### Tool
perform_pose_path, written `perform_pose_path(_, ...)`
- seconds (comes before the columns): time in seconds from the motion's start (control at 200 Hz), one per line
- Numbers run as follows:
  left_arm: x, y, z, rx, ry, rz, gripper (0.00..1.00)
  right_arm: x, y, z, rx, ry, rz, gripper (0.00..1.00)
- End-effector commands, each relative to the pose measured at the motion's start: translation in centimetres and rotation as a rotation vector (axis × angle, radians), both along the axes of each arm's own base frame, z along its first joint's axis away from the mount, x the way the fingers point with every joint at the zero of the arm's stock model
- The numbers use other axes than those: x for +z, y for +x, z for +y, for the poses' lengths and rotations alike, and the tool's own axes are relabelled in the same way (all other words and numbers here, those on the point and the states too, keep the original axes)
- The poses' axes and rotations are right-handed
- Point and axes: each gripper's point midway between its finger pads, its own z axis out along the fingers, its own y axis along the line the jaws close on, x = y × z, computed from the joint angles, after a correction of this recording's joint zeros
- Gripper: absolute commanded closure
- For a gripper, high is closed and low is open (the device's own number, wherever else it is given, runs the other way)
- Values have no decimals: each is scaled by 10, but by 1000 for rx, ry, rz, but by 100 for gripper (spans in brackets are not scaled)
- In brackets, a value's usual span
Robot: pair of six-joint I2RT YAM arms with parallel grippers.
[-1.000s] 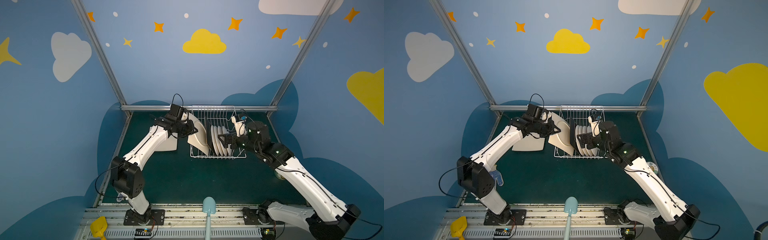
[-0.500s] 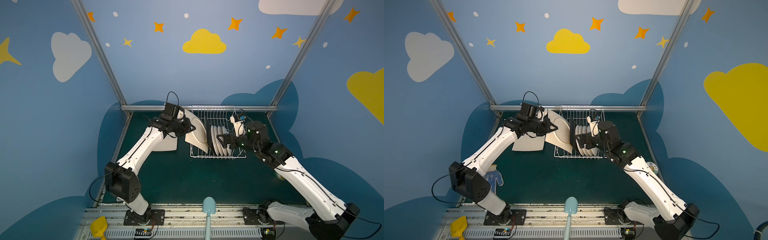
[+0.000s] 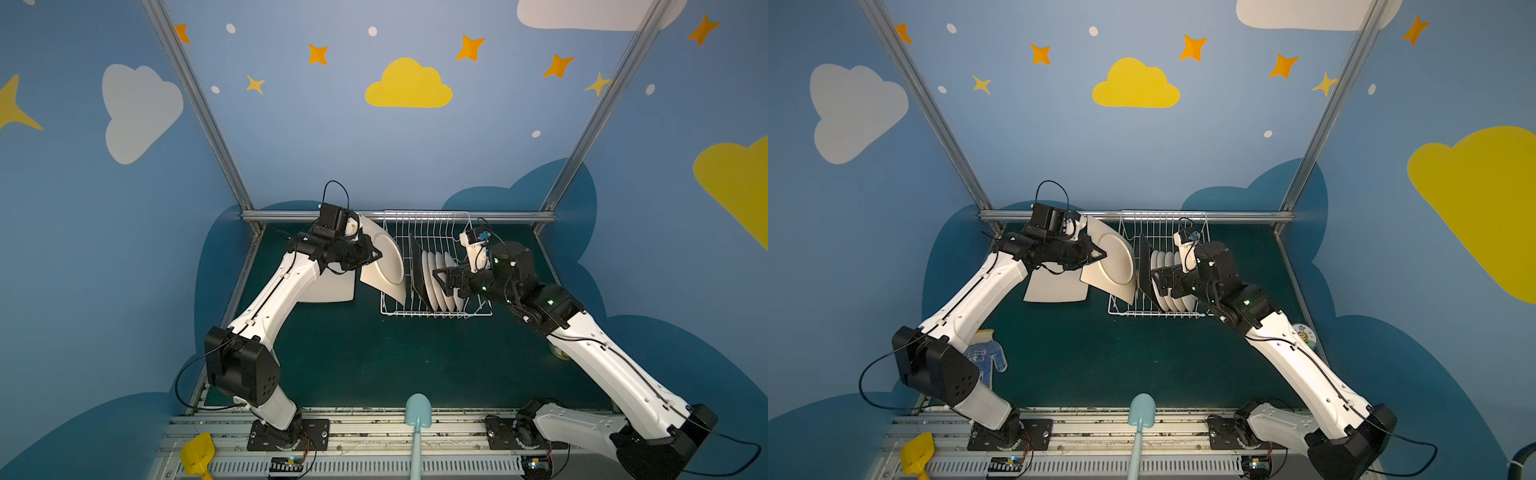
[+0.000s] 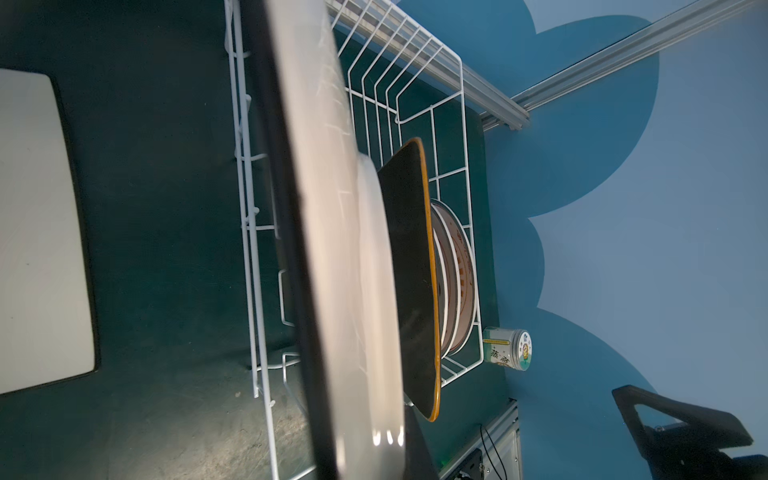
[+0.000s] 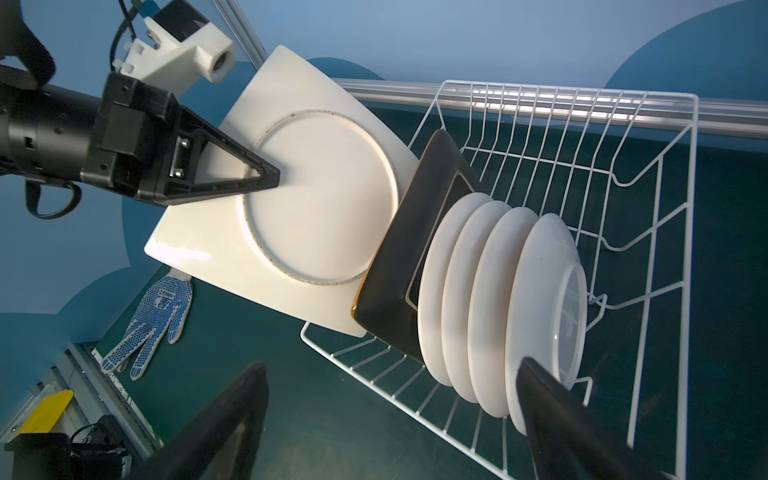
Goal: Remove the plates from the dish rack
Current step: 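Lift the square cream plate up out of the rack with the left gripper, then tilt the plate flat above the rack with the left gripper while the right gripper approaches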
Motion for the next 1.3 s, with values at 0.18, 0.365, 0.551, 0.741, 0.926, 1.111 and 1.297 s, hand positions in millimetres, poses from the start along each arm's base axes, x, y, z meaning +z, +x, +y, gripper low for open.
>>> perform_pose_path(0.18, 126, -12, 4, -144, 41, -548, 97, 22, 0, 4, 5, 54, -21, 8)
perform_pose_path(0.365, 154, -18, 14, -162, 154, -811, 97, 38, 0, 5, -9, 121, -6, 8)
perform_pose_path(0.551, 170, -37, 12, -197, 311, -1101, 97, 61, 2, 9, -22, 237, 30, 8)
perform_pose_path(0.741, 164, -39, 19, -163, 514, -1254, 97, 80, 7, 11, -52, 360, 93, 8)
perform_pose_path(0.926, 150, -37, 21, -162, 681, -1361, 97, 75, 20, 7, -107, 499, 247, 8)
perform_pose_path(1.111, 147, -38, 18, -174, 781, -1439, 97, 73, 31, 7, -112, 567, 331, 8)
perform_pose_path(1.297, 135, -38, 6, -253, 971, -1500, 97, 77, 48, 2, -142, 566, 365, 11)
